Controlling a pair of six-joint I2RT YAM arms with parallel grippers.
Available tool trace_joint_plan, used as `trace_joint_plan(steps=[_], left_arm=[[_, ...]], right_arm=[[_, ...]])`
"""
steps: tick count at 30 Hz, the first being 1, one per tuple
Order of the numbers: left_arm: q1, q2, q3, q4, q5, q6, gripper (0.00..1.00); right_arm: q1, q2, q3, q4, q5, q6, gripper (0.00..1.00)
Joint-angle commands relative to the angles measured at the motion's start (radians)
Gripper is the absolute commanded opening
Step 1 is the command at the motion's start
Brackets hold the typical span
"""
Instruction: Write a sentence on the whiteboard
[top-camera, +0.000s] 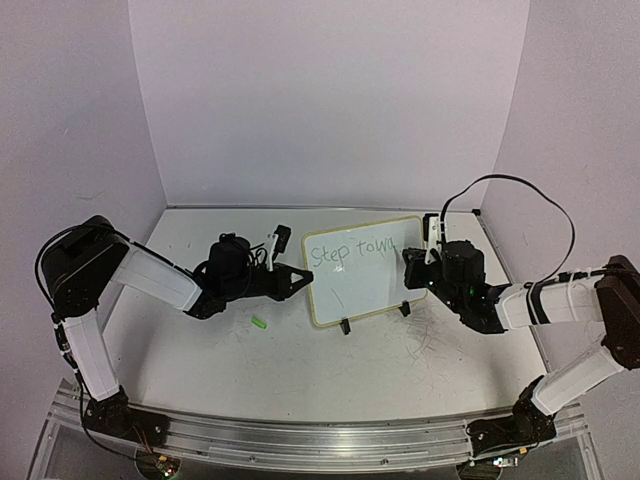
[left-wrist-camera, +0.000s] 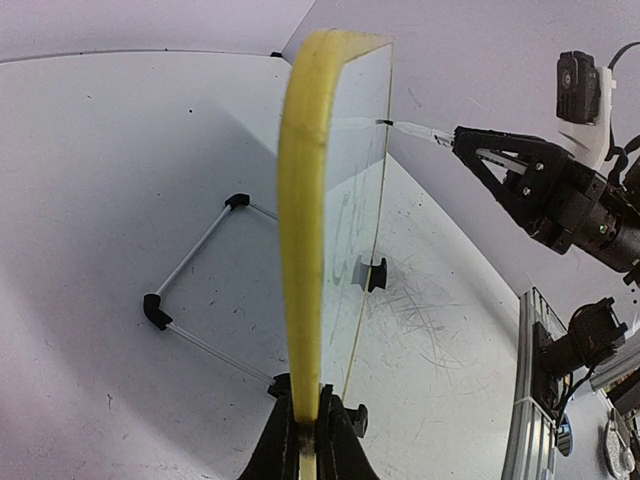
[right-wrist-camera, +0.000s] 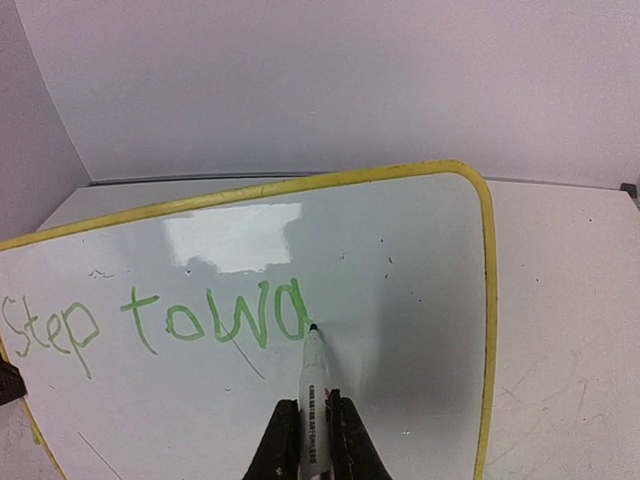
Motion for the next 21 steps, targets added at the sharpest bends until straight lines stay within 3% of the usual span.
trace_joint_plan(steps=[1, 4, 21], left_arm=[[0.005, -0.042, 0.013, -0.038, -0.041, 0.039, 0.00], [0.006, -0.043, 0.011, -0.040, -0.044, 0.039, 0.00], [0.005, -0.045, 0.016, -0.042, -0.042, 0.040, 0.00]], right_arm=[[0.000, -0.090, 0.017, -0.025, -0.020, -0.023, 0.00], [-0.001, -0.143, 0.022, -0.026, -0.048, -0.044, 0.00], [-0.014, -0.039, 0.067, 0.028, -0.013, -0.068, 0.00]])
